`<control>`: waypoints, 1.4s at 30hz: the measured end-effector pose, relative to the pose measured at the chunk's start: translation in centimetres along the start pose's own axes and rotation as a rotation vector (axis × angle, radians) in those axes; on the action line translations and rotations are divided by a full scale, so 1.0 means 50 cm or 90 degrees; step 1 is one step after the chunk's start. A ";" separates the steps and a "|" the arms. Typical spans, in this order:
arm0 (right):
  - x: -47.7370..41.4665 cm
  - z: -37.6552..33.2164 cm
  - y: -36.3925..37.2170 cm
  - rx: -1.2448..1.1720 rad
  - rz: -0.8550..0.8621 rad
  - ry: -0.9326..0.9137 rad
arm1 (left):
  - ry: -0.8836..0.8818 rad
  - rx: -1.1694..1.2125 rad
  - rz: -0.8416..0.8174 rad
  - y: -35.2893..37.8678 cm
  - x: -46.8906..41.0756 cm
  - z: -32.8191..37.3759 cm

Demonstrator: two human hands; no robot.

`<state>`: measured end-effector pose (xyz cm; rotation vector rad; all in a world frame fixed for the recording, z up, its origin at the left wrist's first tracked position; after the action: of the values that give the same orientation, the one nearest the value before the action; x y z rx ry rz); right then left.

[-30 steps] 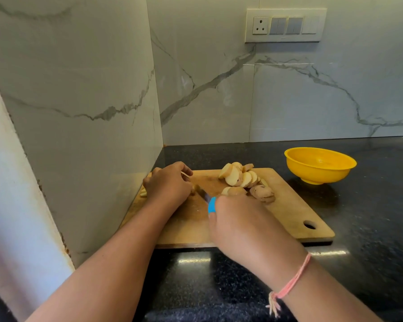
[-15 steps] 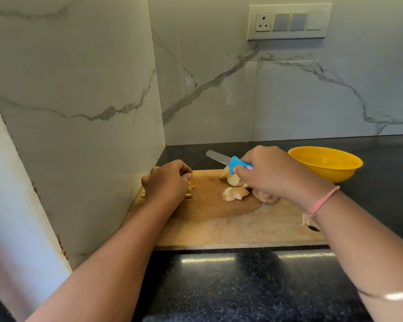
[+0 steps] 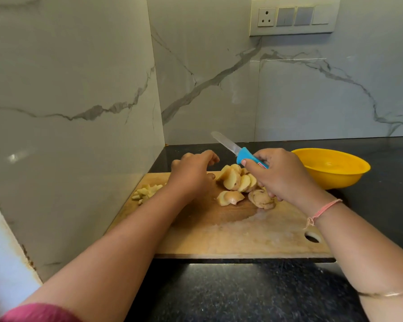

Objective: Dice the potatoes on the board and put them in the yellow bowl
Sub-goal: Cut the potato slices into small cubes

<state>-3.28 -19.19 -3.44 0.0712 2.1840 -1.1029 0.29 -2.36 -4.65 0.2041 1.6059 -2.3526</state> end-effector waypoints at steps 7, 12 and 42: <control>-0.001 0.005 0.003 0.022 0.036 -0.026 | 0.030 -0.055 -0.151 0.032 -0.042 0.025; -0.002 0.006 0.009 0.016 0.035 -0.036 | 0.062 -0.056 -0.155 0.032 -0.040 0.027; 0.013 -0.018 0.031 0.052 -0.043 -0.037 | -0.050 -0.055 -0.105 -0.039 0.026 -0.063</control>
<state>-3.77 -17.71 -4.52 0.0015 2.1021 -1.2176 -1.67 1.02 -4.45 -0.0404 1.7430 -2.3708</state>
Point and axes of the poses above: each hand's wrist, its own x-axis away from the middle knuckle, its own y-axis out of the palm, z = x × y, the point moved 1 cm from there along -x, towards the middle knuckle, and after that the axes turned 14 degrees about -y, right-handed, at the moved point
